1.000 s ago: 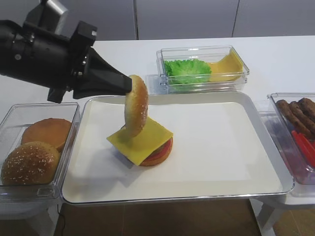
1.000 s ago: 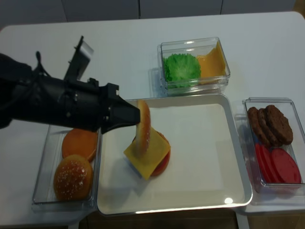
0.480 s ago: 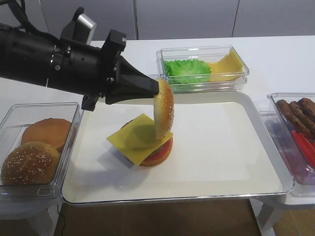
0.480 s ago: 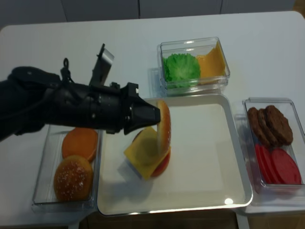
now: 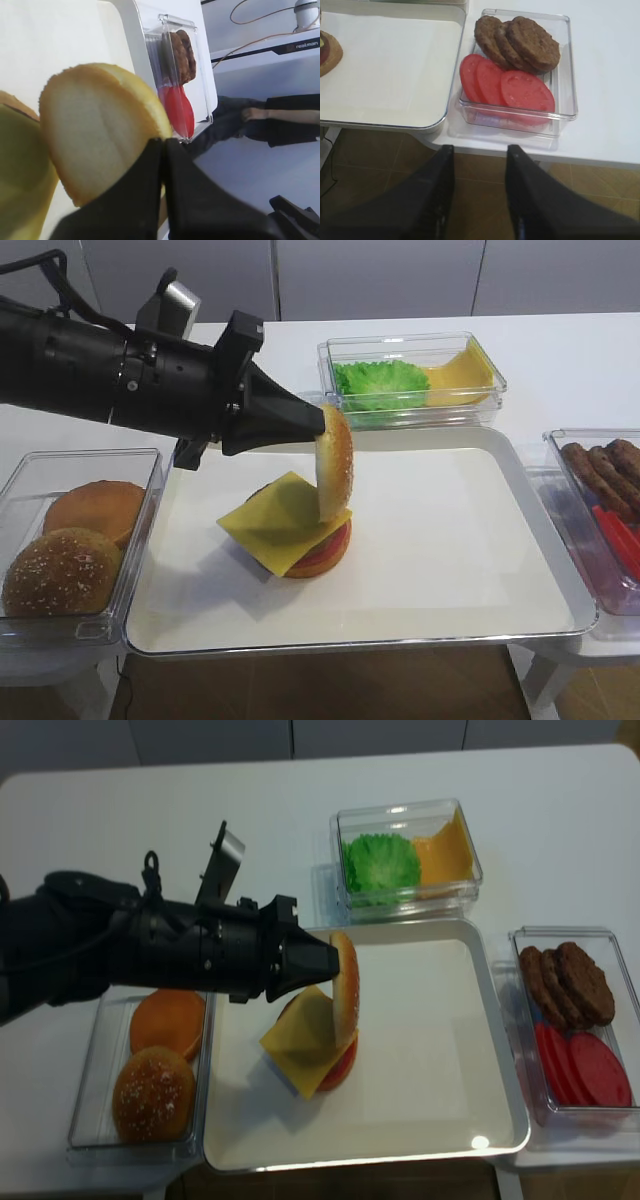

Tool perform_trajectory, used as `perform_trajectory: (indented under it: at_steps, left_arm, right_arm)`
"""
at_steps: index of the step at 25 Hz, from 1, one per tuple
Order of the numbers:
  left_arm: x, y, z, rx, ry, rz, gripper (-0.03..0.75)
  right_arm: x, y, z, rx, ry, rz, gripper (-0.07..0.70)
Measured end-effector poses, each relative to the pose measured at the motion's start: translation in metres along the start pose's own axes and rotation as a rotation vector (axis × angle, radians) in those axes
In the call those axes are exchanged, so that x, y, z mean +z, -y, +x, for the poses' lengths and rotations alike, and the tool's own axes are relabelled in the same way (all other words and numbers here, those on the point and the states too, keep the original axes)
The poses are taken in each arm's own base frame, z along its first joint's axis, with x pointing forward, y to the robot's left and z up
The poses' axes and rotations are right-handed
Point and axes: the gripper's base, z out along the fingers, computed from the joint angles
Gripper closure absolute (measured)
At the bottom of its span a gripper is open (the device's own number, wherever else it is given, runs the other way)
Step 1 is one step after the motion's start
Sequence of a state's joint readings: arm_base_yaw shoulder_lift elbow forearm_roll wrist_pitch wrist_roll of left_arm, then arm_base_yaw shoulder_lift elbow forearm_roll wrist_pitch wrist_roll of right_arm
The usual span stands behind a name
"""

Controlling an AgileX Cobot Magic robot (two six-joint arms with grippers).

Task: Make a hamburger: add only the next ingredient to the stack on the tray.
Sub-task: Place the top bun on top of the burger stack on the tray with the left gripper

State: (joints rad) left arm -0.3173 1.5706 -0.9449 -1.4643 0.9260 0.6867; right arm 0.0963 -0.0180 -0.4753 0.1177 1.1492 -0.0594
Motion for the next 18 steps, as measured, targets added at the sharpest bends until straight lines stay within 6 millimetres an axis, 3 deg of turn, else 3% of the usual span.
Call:
perform_trajectory:
  at_steps: [18]
  left_arm:
    - [0.0018,-0.0088,0.0058,-0.017,-0.010,-0.016,0.734]
  right_arm:
    - [0.0000,0.0000,0.0000,0.000,0.000,0.000,0.371]
